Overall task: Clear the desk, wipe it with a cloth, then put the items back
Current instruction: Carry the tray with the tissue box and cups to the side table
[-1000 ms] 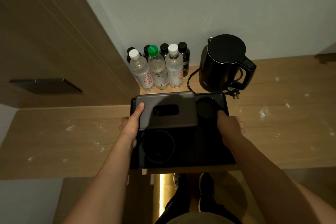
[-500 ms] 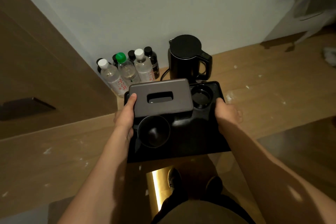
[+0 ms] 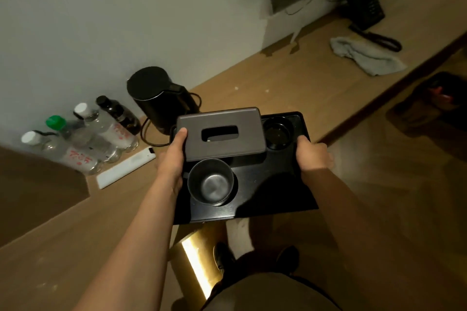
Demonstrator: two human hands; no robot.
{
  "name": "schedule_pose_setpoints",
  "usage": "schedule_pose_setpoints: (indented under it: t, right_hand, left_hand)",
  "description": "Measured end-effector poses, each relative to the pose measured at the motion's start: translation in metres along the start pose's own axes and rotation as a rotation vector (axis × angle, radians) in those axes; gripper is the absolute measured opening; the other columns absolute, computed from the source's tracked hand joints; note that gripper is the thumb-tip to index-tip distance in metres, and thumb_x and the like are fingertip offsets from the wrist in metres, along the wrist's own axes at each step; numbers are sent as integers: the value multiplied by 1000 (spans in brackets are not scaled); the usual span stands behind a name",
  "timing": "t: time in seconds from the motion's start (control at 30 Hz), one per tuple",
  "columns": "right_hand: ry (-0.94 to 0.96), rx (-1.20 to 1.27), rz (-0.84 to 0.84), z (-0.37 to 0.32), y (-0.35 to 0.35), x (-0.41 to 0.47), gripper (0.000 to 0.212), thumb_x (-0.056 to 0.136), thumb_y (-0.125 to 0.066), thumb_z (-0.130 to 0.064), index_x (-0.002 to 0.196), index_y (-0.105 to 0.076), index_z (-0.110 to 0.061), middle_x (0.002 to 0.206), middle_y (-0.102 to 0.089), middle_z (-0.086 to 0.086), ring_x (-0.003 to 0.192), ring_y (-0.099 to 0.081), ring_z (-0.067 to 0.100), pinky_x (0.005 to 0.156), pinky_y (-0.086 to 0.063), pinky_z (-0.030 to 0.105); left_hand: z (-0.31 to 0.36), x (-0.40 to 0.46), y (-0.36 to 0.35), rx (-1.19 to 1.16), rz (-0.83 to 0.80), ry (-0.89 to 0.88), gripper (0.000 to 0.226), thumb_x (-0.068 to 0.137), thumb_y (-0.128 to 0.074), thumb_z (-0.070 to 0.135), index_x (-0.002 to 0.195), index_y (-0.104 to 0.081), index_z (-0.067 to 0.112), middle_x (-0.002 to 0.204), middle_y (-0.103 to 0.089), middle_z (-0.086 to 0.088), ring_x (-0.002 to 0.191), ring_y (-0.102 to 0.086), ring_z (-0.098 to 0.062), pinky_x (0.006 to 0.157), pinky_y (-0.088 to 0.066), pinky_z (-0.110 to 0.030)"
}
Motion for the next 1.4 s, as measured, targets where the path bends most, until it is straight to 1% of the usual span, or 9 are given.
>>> schedule_pose_setpoints:
  t: [0.2,0.4,0.5,0.57,0.63,0.8,0.93,1.27,1.4]
  right_hand:
    - [-100,189,71,53,98,47,73,86,-48,-56,142,-44,-10,141,-43,17,125,-44,35,98,-40,42]
    - [-249,314,163,121,201,87,76,88,-47,-59,147,-35,-13,139,-40,16,95,-39,28,76,-33,39]
    - [-332,445,216,154,247,100,70,90,-51,-55,146,-39,-14,138,-46,13,101,-45,29,83,-38,38]
    - [-353,495,256,170,275,110,69,91,-49,-54,145,-41,-11,140,-47,14,116,-49,33,99,-42,44]
    - [-412,505,327,185,303,118,75,91,-48,-55,148,-37,-8,148,-41,16,132,-42,36,109,-35,46]
    - [-535,551,450,213,356,141,84,83,-47,-55,151,-26,-11,150,-28,16,133,-32,36,105,-31,46]
    - [-564,572,493,222,396,182,79,86,-45,-52,150,-26,-11,151,-26,16,134,-28,37,106,-29,48]
    - [-609,610,618,202,505,298,72,89,-47,-50,148,-33,-10,150,-31,18,134,-33,39,107,-34,51]
    - [-619,599,631,196,542,340,73,90,-46,-48,149,-30,-9,152,-28,18,137,-28,38,108,-29,51]
  left_hand:
    - [-2,-37,-123,158,-161,-63,76,79,-70,66,132,-57,14,123,-67,-15,107,-68,-36,101,-52,-50]
    - [-14,-79,-262,323,-368,-115,67,83,-66,65,126,-62,13,113,-72,-15,101,-71,-35,98,-54,-50]
    - [-22,-103,-329,378,-474,-128,68,84,-66,64,128,-61,12,117,-71,-16,104,-70,-35,101,-52,-50]
    - [-27,-119,-369,420,-527,-137,68,83,-66,64,128,-61,13,116,-71,-15,104,-70,-35,101,-52,-50]
    - [-31,-135,-408,477,-578,-151,67,82,-66,66,125,-62,15,113,-72,-14,102,-70,-35,101,-52,-48]
    - [-39,-162,-507,597,-707,-197,61,86,-62,66,121,-66,16,111,-74,-12,101,-71,-32,99,-52,-46]
    - [-42,-173,-593,632,-782,-236,57,87,-60,67,117,-68,19,107,-75,-10,95,-72,-28,87,-56,-40]
    - [-22,-182,-786,631,-776,-238,98,50,-70,82,123,-64,18,105,-75,-8,92,-73,-29,89,-58,-45]
    - [-18,-186,-847,627,-757,-238,99,46,-71,80,121,-65,16,103,-75,-8,88,-74,-27,75,-59,-38]
Point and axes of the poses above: each hand's wrist, its own x-axis towards the middle knuckle, its own y-axis out of the back of the hand, z = x × y, the point moved 7 cm from there along x, towards the middle knuckle
